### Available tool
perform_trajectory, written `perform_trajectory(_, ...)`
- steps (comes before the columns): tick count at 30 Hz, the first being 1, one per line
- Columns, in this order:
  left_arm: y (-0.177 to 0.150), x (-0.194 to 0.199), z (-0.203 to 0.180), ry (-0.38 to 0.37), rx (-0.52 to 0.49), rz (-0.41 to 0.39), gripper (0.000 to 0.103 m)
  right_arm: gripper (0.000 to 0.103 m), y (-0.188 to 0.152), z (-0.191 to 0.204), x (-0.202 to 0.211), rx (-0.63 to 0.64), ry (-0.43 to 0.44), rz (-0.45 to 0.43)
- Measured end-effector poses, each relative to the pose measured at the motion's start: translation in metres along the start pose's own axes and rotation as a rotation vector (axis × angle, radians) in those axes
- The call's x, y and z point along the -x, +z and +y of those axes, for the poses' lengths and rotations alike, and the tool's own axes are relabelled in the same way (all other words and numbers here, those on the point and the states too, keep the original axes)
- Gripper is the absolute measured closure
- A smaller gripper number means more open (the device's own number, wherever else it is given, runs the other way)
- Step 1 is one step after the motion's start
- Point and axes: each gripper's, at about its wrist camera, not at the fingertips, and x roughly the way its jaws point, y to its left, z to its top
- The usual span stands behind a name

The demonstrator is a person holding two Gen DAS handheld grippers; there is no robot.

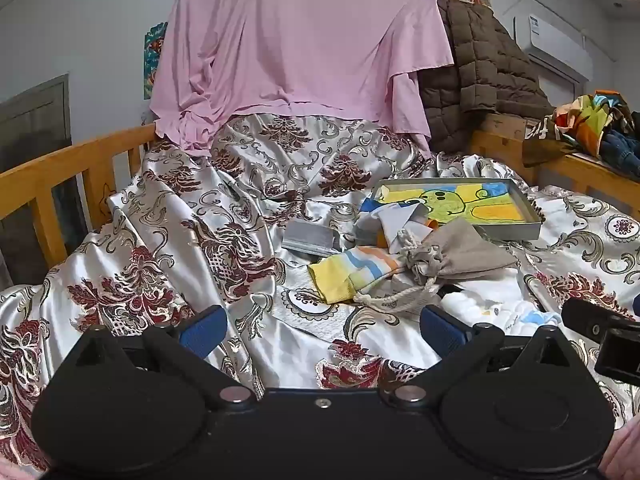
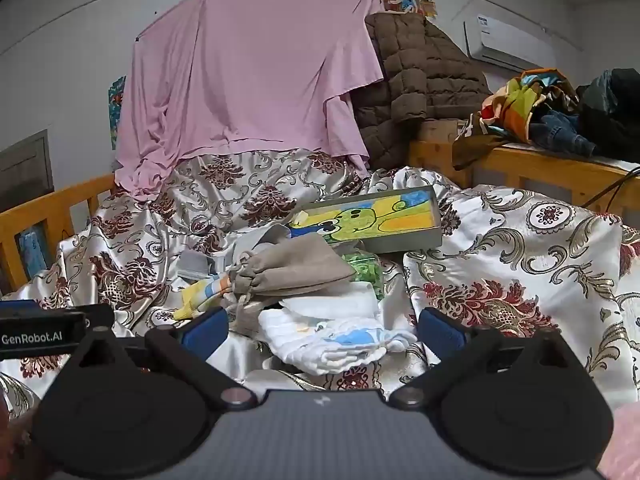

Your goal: Organize soft objects

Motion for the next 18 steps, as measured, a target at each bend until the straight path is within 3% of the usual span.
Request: perform_trajectory(18,0.0002,-0.0001,-0.0002,0.003,-0.005,-0.002,0.001,0.000,-0.0001,-0.0012,-0.0002,-0.006,0.001,0.003)
